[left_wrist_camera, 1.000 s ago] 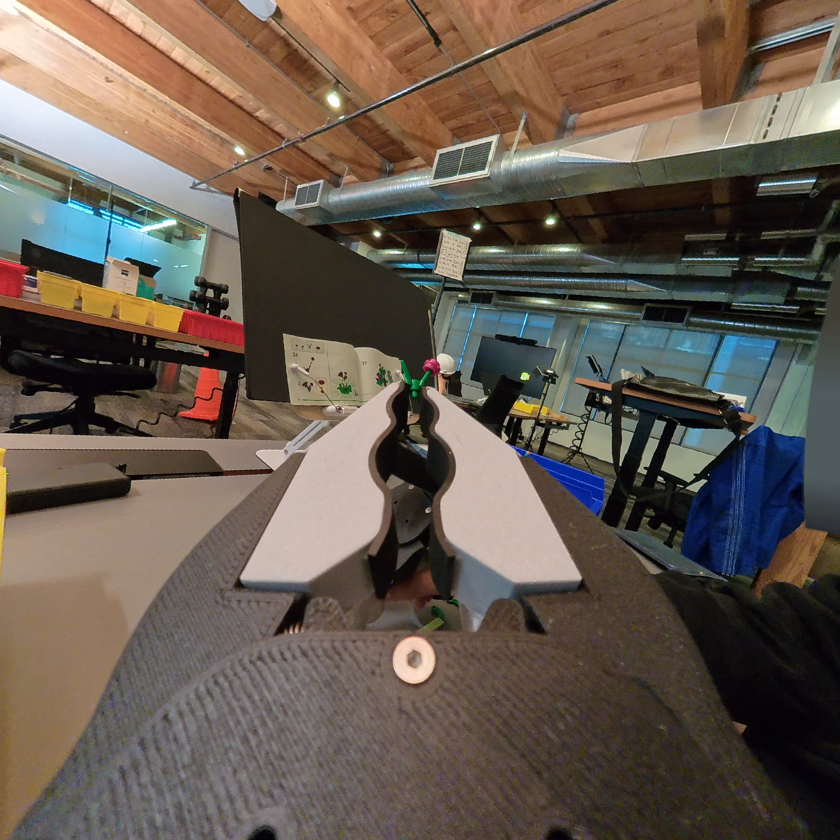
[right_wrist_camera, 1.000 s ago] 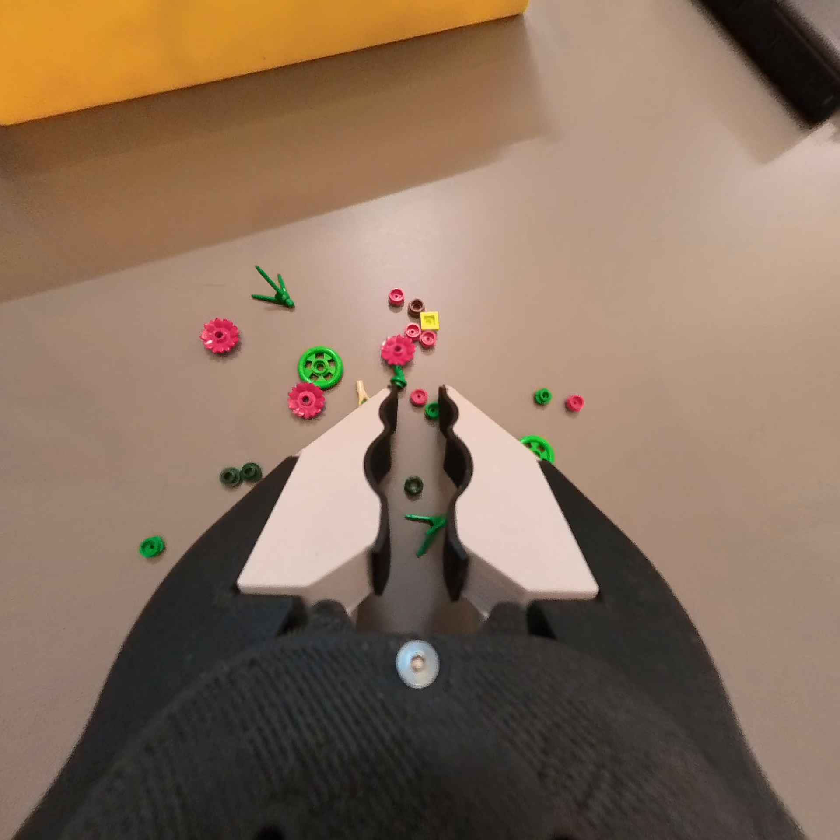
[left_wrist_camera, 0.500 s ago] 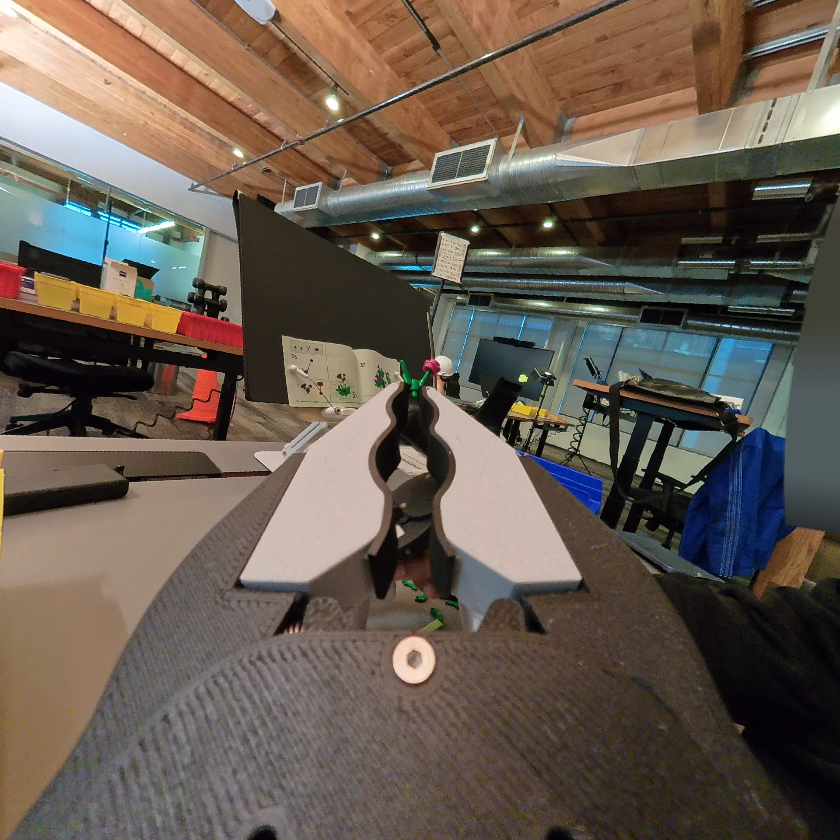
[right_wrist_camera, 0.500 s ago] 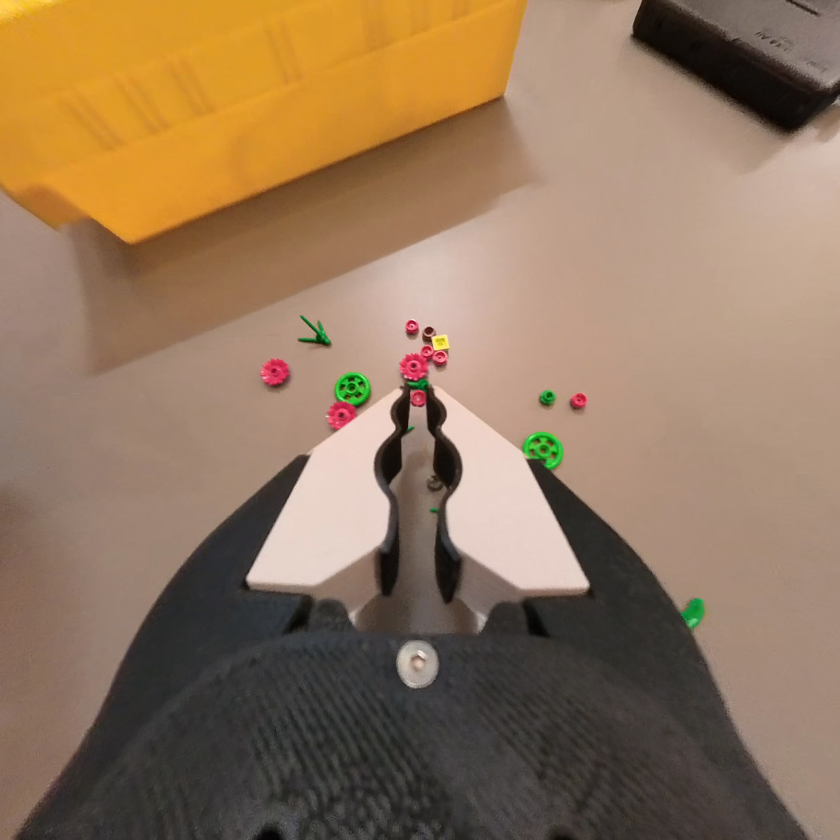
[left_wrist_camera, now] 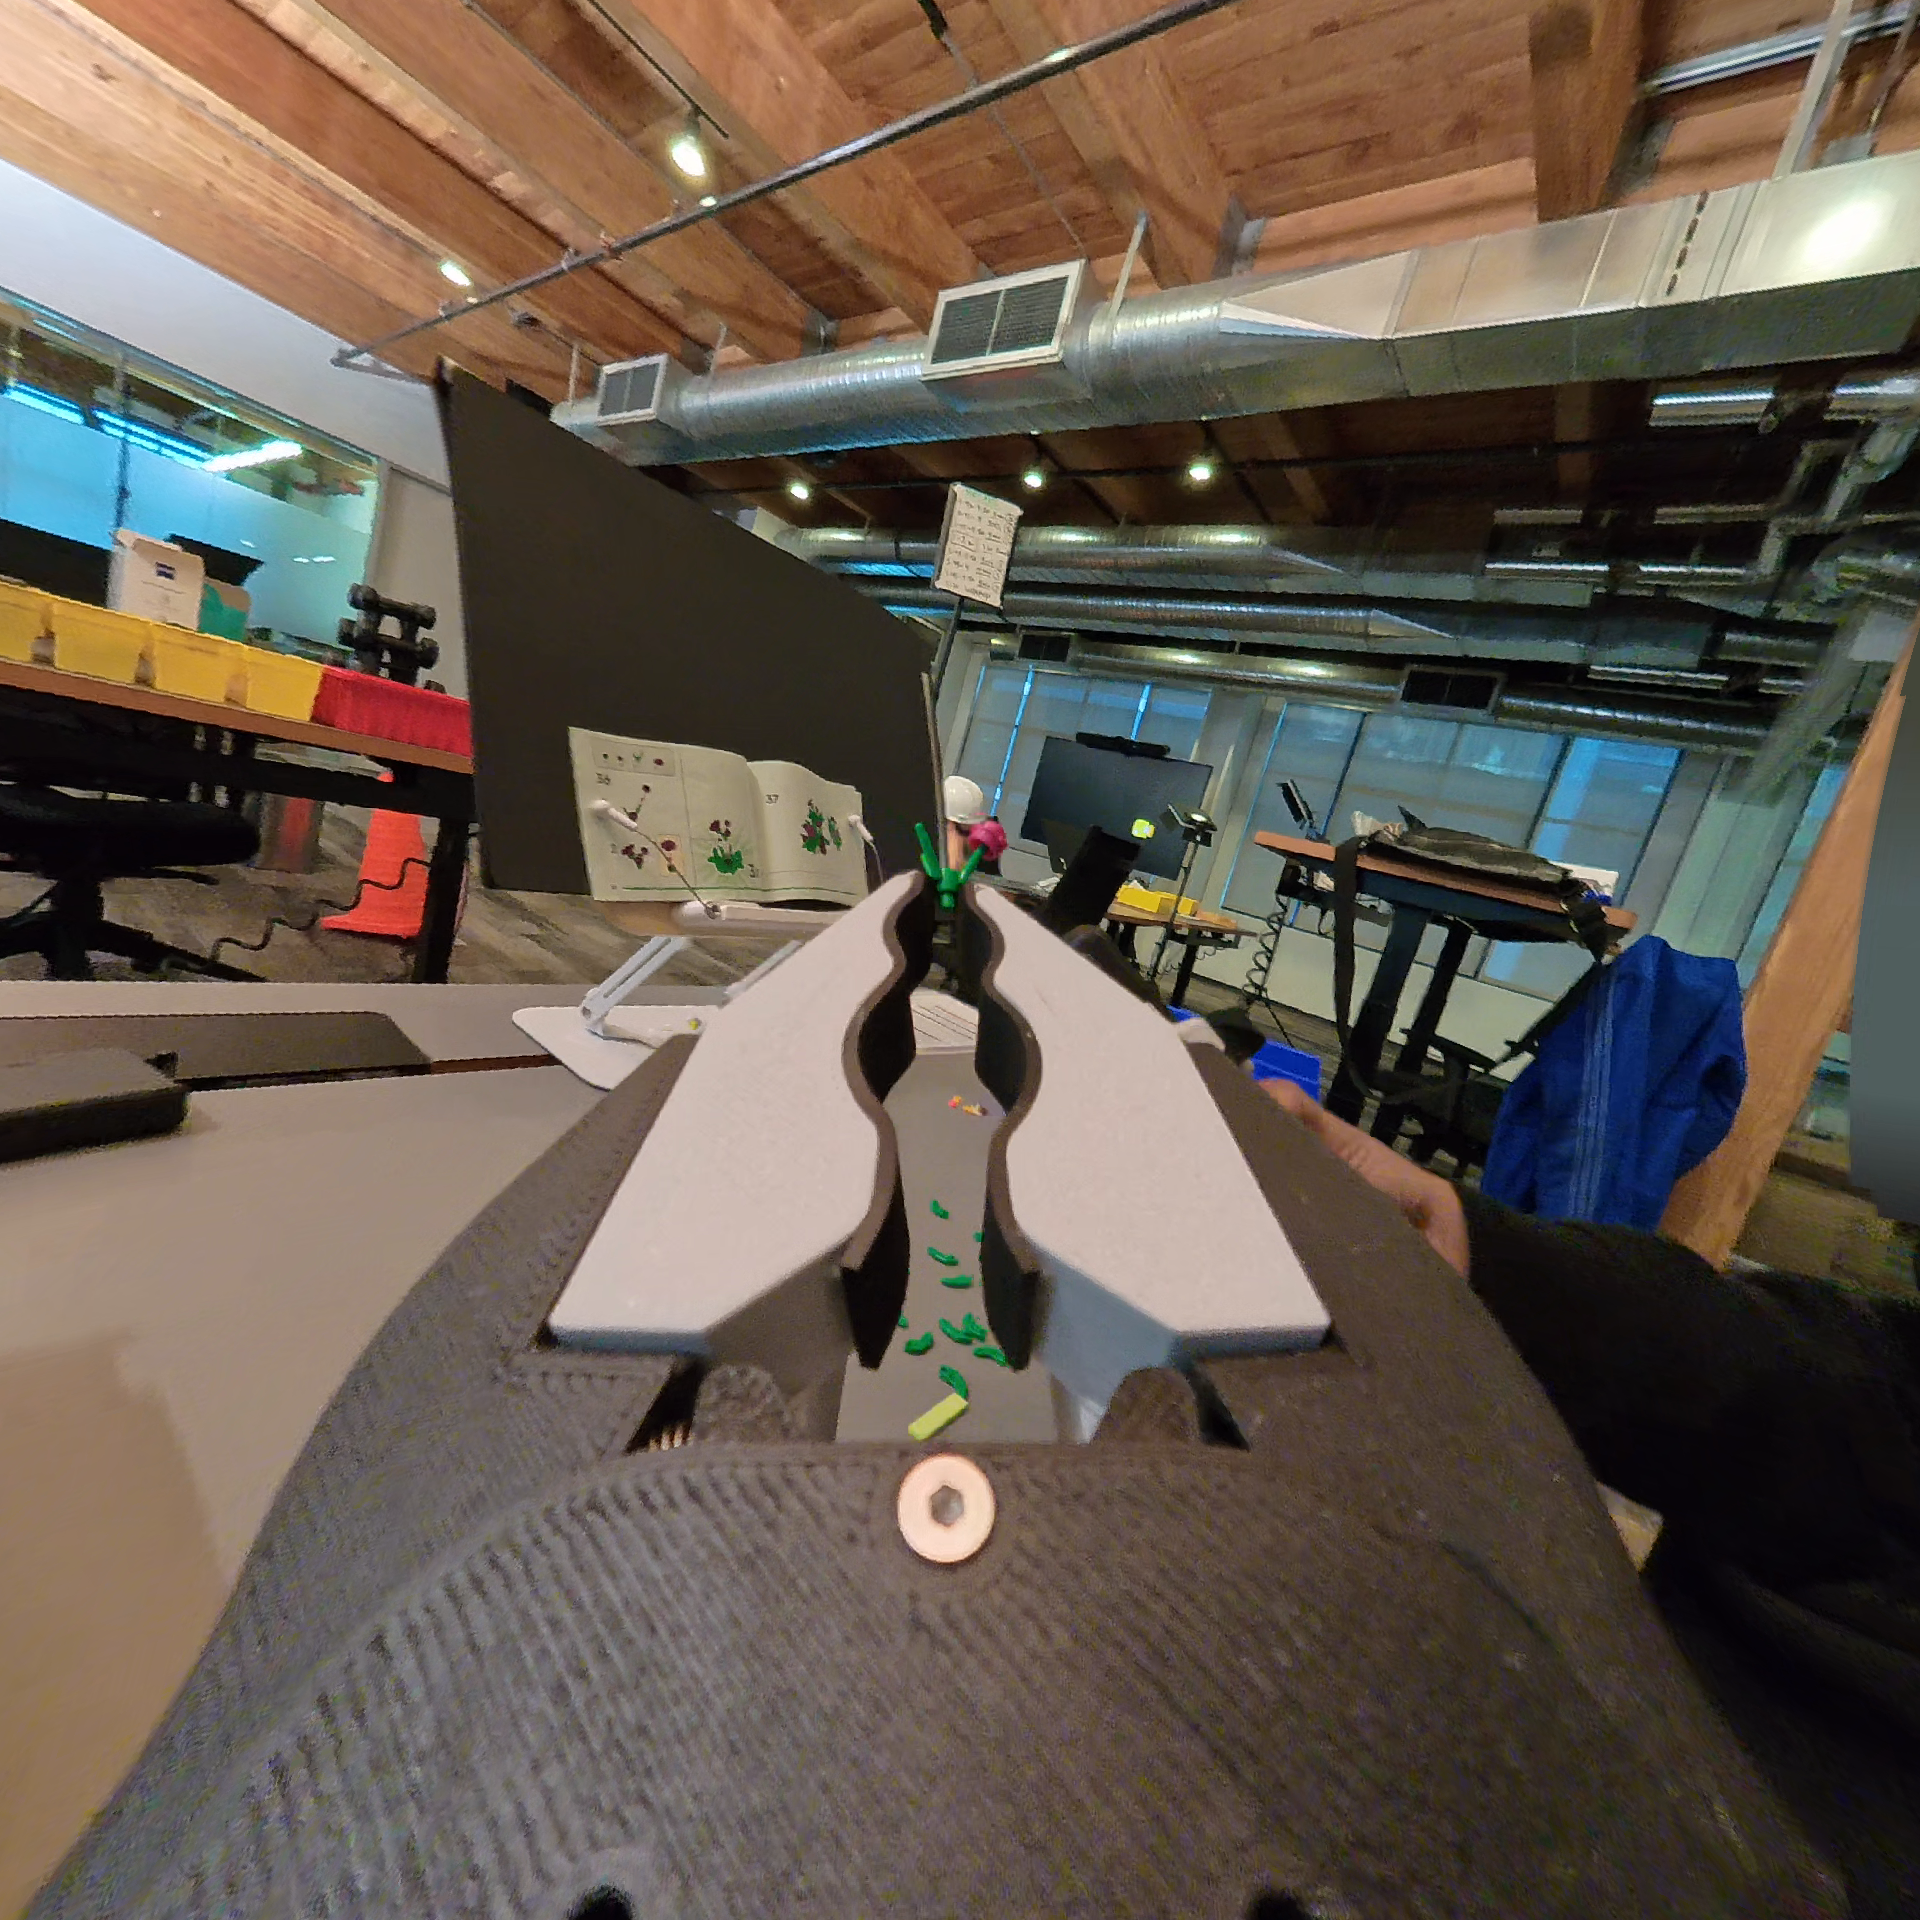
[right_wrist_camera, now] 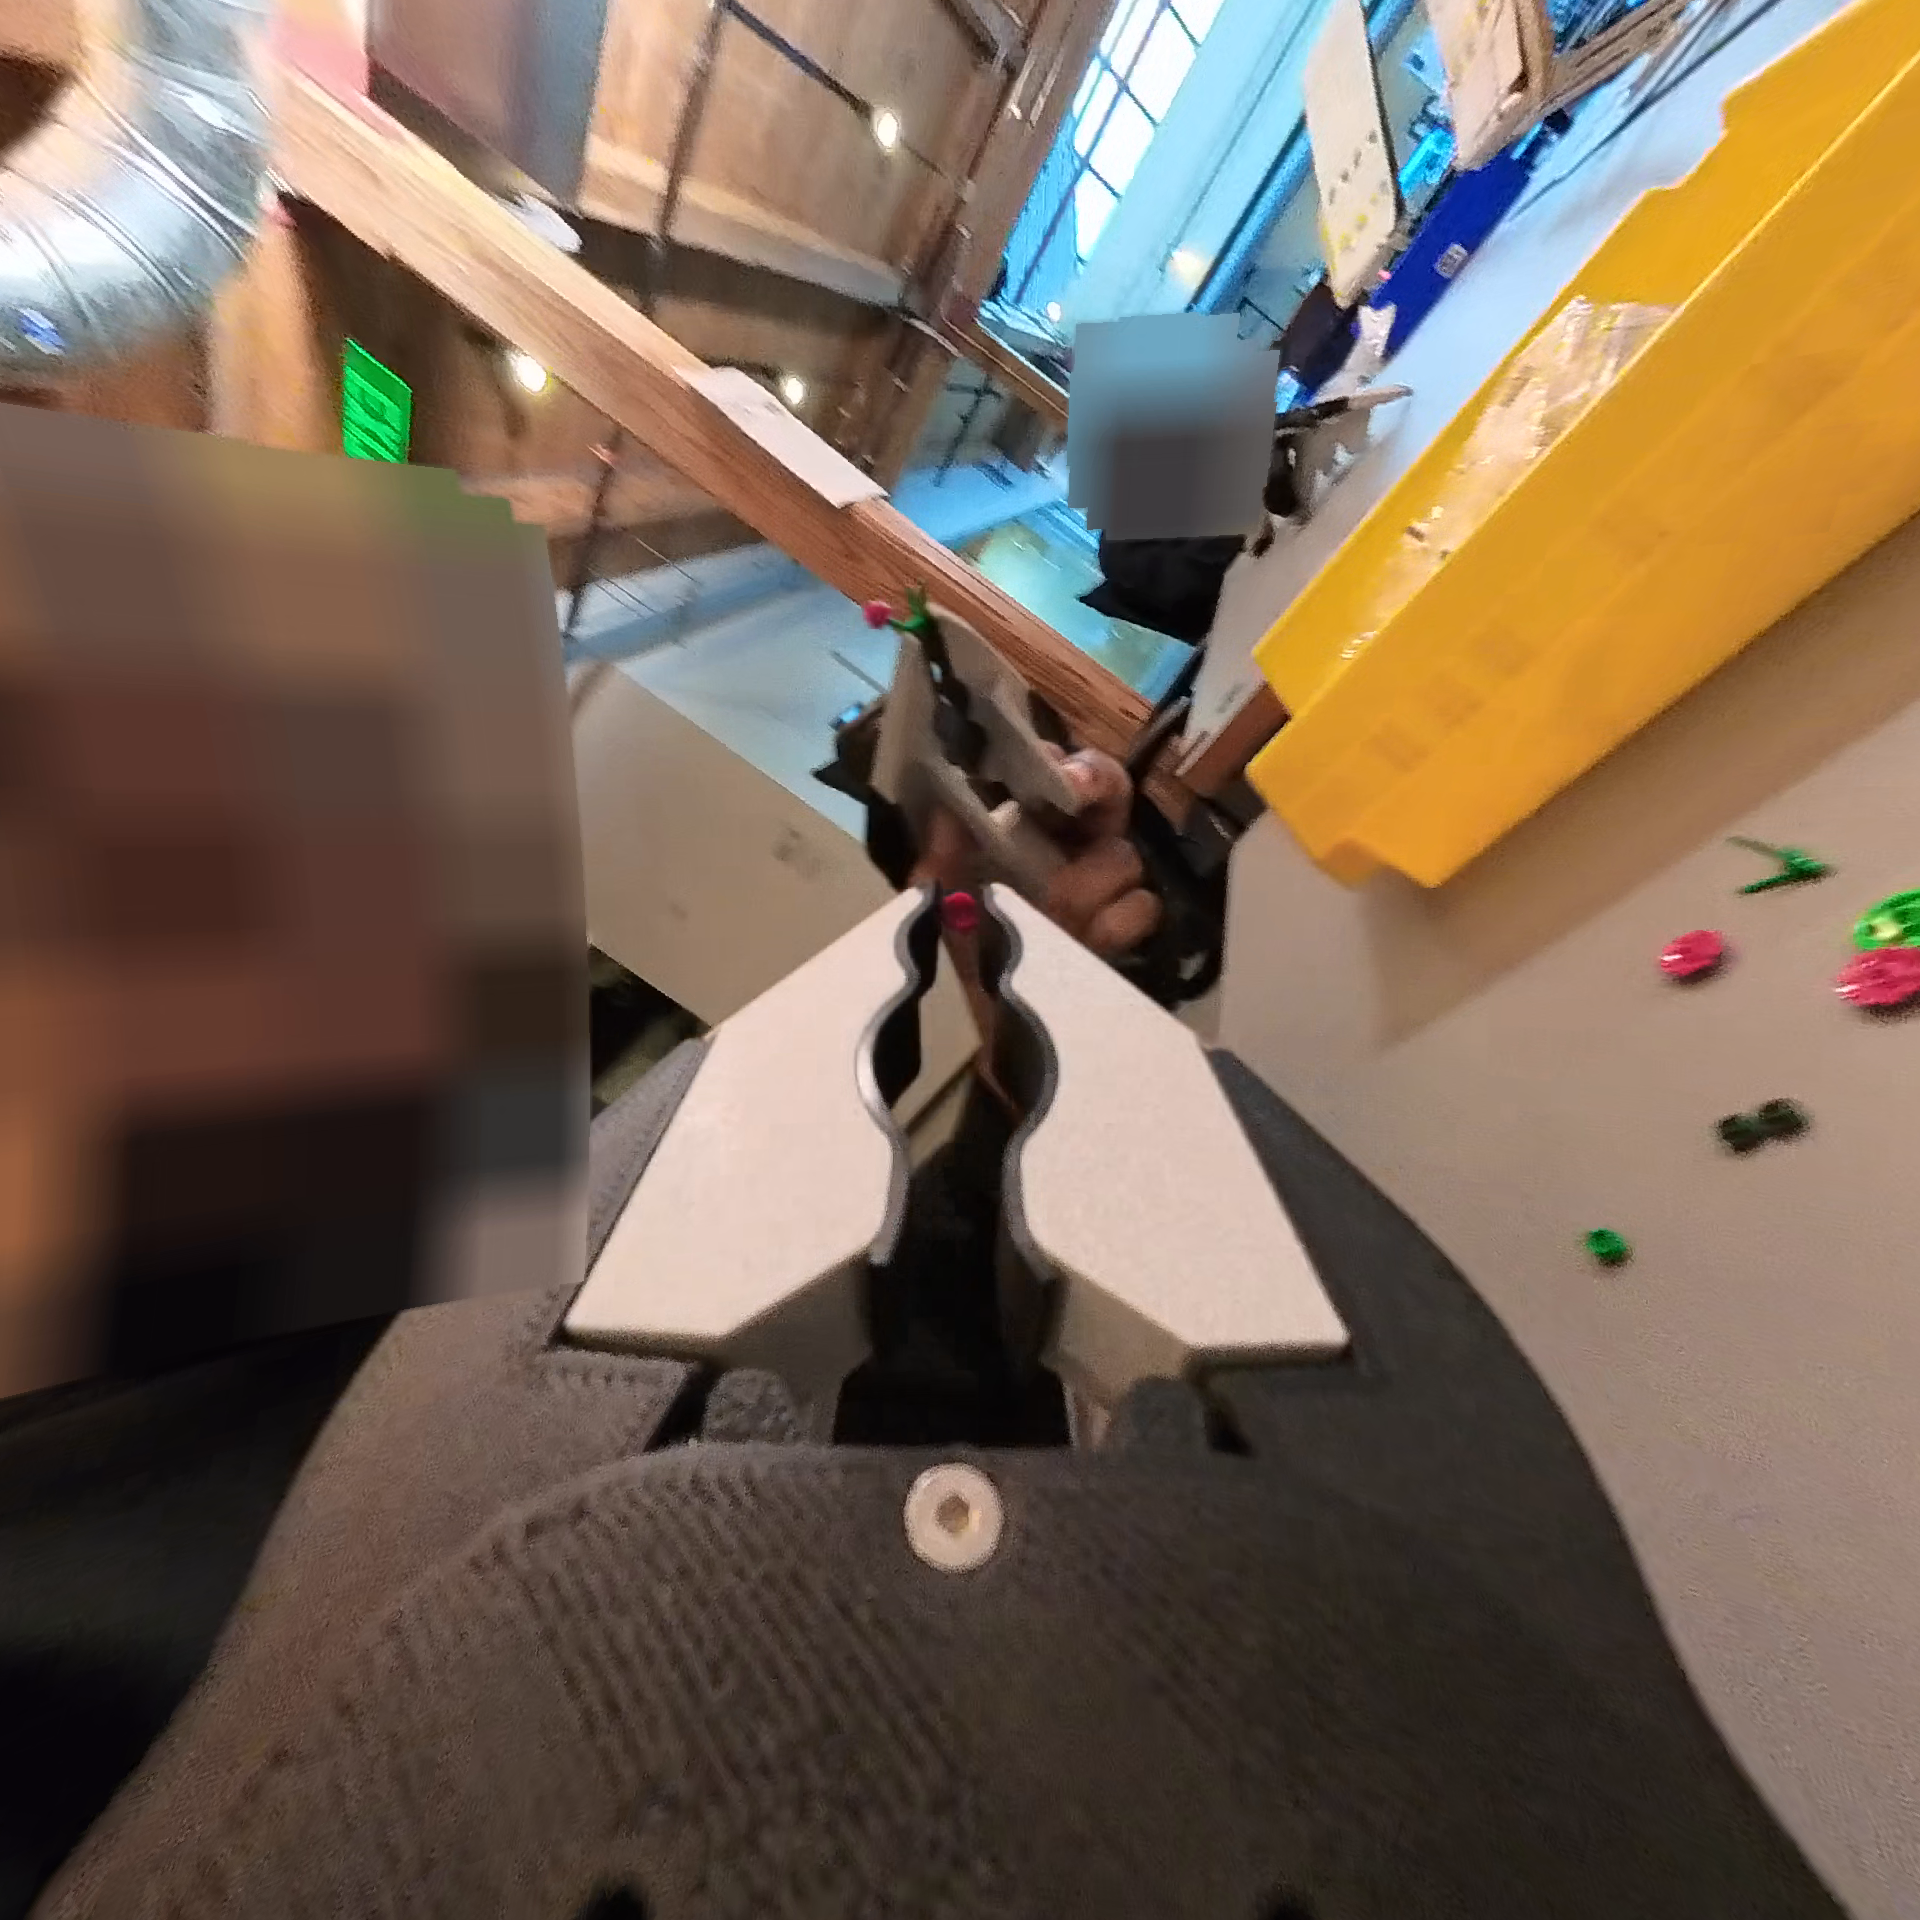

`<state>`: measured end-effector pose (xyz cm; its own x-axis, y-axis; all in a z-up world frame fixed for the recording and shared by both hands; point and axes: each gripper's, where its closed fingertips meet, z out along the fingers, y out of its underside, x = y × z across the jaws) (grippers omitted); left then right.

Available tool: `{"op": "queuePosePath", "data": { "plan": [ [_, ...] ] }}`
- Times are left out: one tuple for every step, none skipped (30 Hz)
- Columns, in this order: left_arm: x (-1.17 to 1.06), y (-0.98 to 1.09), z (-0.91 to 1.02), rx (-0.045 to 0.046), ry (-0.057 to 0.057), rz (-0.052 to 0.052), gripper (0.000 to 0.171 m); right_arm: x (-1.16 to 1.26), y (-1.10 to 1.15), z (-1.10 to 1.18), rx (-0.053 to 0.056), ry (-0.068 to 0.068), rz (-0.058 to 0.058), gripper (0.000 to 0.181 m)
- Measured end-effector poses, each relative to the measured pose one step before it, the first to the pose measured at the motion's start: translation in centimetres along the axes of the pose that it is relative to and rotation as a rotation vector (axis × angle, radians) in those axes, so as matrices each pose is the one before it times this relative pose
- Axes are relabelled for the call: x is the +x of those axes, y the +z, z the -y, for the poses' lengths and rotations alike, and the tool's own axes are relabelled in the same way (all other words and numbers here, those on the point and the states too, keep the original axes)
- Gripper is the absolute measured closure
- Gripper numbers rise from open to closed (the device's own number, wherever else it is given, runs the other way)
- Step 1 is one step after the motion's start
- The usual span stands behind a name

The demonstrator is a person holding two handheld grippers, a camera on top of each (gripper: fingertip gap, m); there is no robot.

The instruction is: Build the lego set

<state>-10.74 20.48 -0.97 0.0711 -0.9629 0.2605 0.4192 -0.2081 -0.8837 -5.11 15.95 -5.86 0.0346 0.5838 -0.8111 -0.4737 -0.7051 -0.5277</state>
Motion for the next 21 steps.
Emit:
{"op": "queuePosePath", "data": {
  "plan": [
    [0.343, 0.261, -0.308, -0.01564, -0.0038, -0.0215, 0.171, -0.617, -0.422, -0.018, 0.0169, 0.0268, 0.0148, 0.176],
    [0.363, 0.374, -0.587, -0.03078, -0.0156, -0.0304, 0.171, -0.44, -0.397, -0.151, 0.0107, 0.0248, 0.0051, 0.176],
    [0.459, 0.464, -0.935, -0.04996, -0.0306, -0.0467, 0.171, -0.267, -0.375, -0.302, 0.0058, 0.0221, -0.005, 0.176],
    [0.545, 0.516, -1.172, -0.06062, -0.0372, -0.0582, 0.17, -0.054, -0.381, -0.433, 0.0036, 0.0185, -0.0169, 0.176],
    [0.443, 0.558, -1.208, -0.05604, -0.0323, -0.0519, 0.17, 0.166, -0.371, -0.571, 0.0003, 0.0183, -0.0262, 0.176],
    [0.252, 0.55, -1.175, -0.05452, -0.0239, -0.0361, 0.17, 0.429, -0.378, -0.725, -0.0053, 0.0204, -0.0375, 0.176],
    [-0.034, 0.524, -0.984, -0.04637, -0.0023, -0.0071, 0.17, 0.819, -0.355, -1.007, -0.0185, 0.0231, -0.0567, 0.176],
    [-0.225, 0.48, -0.772, -0.03723, 0.0138, 0.016, 0.17, 1.325, -0.308, -1.365, -0.0402, 0.0154, -0.0847, 0.176],
    [-0.144, 0.418, -0.567, -0.03208, 0.0158, 0.0165, 0.17, 1.698, -0.202, -1.739, -0.0639, -0.0049, -0.1067, 0.176],
    [0.12, 0.346, -0.282, -0.01844, 0.0124, 0.0018, 0.17, 1.626, -0.006, -1.985, -0.0795, -0.0223, -0.1, 0.176],
    [0.235, 0.242, -0.024, -0.00317, 0.0063, -0.0075, 0.17, 1.634, 0.151, -1.982, -0.0798, -0.0223, -0.1003, 0.176],
    [0.178, 0.149, 0.13, 0.00767, -0.0003, -0.0072, 0.17, 1.586, 0.24, -1.636, -0.0619, -0.0267, -0.1, 0.176],
    [0.117, 0.073, 0.141, 0.01071, -0.0037, -0.0067, 0.17, 1.242, 0.283, -1.185, -0.0386, -0.0318, -0.0805, 0.176],
    [0.072, 0.031, 0.079, 0.007, -0.0047, -0.0053, 0.17, 1.085, 0.278, -0.815, -0.0226, -0.0288, -0.0715, 0.176],
    [-0.004, 0.006, -0.01, 0.00074, -0.0033, -0.0008, 0.17, 1.083, 0.227, -0.494, -0.0105, -0.0332, -0.0745, 0.176],
    [-0.051, -0.034, -0.034, -0.00227, 0.0016, 0.0038, 0.17, 0.551, 0.205, -0.258, -0.0009, -0.0431, -0.0443, 0.176],
    [-0.049, -0.053, -0.01, -0.00056, 0.005, 0.0054, 0.17, 0.026, 0.101, -0.033, 0.0092, -0.0258, -0.0124, 0.176],
    [-0.029, -0.065, 0.054, 0.00255, 0.0037, 0.0032, 0.17, -0.013, 0.013, 0.005, 0.007, -0.0145, -0.0065, 0.176],
    [0.005, -0.061, 0.1, 0.00567, 0.001, -0.0006, 0.17, 0.062, -0.029, 0.031, 0.0065, -0.0213, -0.009, 0.175],
    [0.011, -0.065, 0.117, 0.00703, -0.0007, -0.0017, 0.17, 0.085, -0.048, 0.03, 0.0061, -0.0275, -0.0103, 0.175],
    [-0.014, -0.059, 0.08, 0.00562, -0.0008, -0.0012, 0.17, 0.049, -0.076, 0.024, 0.0047, -0.0213, -0.009, 0.174]
  ]
}}
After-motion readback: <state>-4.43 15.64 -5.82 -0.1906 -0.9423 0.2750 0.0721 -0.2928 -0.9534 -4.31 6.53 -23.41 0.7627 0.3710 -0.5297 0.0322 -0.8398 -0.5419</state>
